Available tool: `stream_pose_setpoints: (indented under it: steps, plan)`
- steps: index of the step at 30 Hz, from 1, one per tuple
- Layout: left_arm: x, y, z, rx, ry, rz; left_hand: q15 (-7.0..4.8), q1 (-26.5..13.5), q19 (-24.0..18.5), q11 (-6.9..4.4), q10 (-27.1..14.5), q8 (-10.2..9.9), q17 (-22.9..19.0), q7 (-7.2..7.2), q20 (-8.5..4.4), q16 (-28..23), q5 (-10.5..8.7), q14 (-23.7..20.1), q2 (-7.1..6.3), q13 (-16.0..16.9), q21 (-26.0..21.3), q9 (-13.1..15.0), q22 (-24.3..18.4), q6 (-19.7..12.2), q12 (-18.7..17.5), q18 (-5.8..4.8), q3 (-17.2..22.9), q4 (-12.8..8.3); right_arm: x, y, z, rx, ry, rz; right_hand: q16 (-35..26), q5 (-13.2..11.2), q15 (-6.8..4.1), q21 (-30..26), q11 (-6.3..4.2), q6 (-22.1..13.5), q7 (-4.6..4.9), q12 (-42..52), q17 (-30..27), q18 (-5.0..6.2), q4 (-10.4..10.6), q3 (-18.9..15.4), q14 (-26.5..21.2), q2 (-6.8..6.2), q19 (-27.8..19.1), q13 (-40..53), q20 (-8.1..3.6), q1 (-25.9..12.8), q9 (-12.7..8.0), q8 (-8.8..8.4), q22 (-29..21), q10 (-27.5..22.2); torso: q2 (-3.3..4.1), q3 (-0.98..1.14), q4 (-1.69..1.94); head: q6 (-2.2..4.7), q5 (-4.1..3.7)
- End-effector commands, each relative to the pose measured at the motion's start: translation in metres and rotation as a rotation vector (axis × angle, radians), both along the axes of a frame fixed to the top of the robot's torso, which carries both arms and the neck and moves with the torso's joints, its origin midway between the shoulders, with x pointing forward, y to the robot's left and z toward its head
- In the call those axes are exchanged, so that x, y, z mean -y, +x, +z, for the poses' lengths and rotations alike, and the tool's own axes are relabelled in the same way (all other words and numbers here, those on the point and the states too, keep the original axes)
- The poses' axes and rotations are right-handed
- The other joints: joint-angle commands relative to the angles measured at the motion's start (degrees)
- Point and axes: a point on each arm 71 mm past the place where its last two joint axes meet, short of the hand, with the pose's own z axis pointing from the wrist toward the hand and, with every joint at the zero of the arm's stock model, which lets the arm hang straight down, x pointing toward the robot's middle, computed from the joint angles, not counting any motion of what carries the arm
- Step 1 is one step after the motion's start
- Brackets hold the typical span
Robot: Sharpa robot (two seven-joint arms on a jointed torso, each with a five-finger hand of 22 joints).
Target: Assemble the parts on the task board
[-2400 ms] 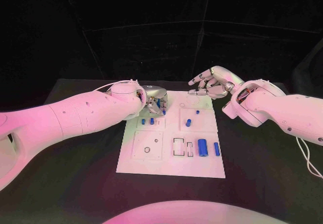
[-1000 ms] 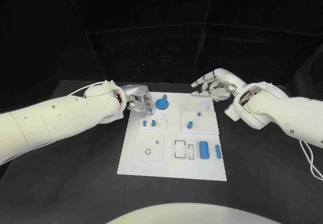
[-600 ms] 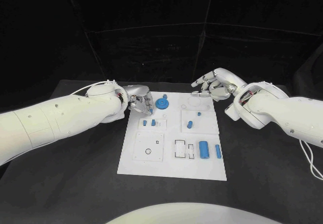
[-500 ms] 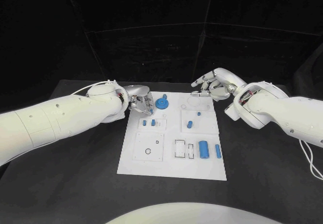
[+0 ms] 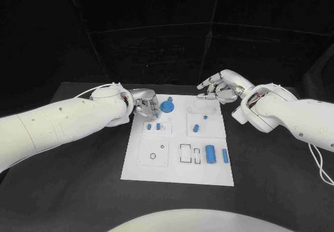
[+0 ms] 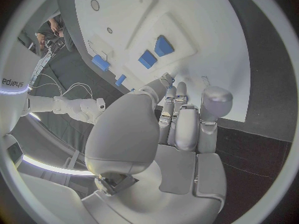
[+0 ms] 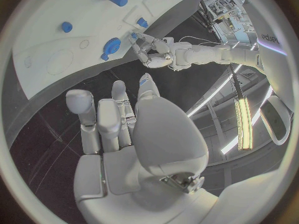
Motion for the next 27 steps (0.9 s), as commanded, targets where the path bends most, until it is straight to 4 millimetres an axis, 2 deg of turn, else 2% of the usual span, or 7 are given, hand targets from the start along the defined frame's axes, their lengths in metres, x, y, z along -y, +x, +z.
stream_pose_setpoints:
  steps: [1, 18, 27]
  plan:
    - [0.0004, -0.0003, -0.0009, -0.018, 0.008, 0.0, -0.2, -0.6, 0.4, -0.03, 0.4, -0.4, -0.1, -0.02, 0.01, 0.1, -0.25, 0.7, -0.05, 0.1, -0.2, 0.0, -0.1, 0.5, -0.3, -0.43, 0.3, 0.0, -0.0011, -0.0001, 0.0011, 0.001, 0.003, 0.009, -0.1, 0.1, 0.04, -0.2, -0.06, -0.5, 0.05, -0.2, 0.0, 1.0, 0.1, -0.2, -0.3, 0.44, -0.3, -0.1, -0.07, 0.0, 0.1, 0.08, -0.1, -0.4, -0.02, 0.0, 0.03, 0.0, 0.03]
    - [-0.0004, -0.0015, -0.0007, -0.016, 0.006, 0.003, -0.21, -0.7, 0.4, -0.03, 0.4, -0.5, -0.2, -0.01, 0.01, 0.1, -0.25, 0.7, -0.21, 0.1, 0.0, 0.0, 0.2, 0.5, -0.4, -0.48, 0.4, -0.1, -0.0006, -0.0001, 0.001, 0.001, 0.003, 0.007, -0.1, 0.1, 0.04, -0.2, -0.06, -0.5, 0.05, -0.2, 0.0, 1.0, 0.1, -0.2, -0.3, 0.44, -0.3, -0.1, -0.07, 0.0, 0.1, 0.08, -0.1, -0.4, 0.02, 0.01, 0.02, -0.13, -0.02]
    - [0.0, -0.002, -0.0004, -0.012, 0.002, 0.001, -0.02, -1.2, 0.5, 0.25, 0.1, -1.2, -0.5, 0.29, 0.11, 0.0, -0.27, 0.6, -0.93, 0.0, 0.3, -0.1, 0.6, 0.0, -1.2, -0.59, 0.5, -0.1, -0.0007, 0.0002, 0.0009, 0.0, 0.002, 0.008, -0.1, 0.1, 0.04, -0.2, -0.06, -0.5, 0.05, -0.2, 0.0, 1.0, 0.1, -0.2, -0.3, 0.44, -0.3, -0.1, -0.07, 0.0, 0.1, 0.08, -0.1, -0.4, 0.0, -0.01, 0.04, -0.25, -0.02]
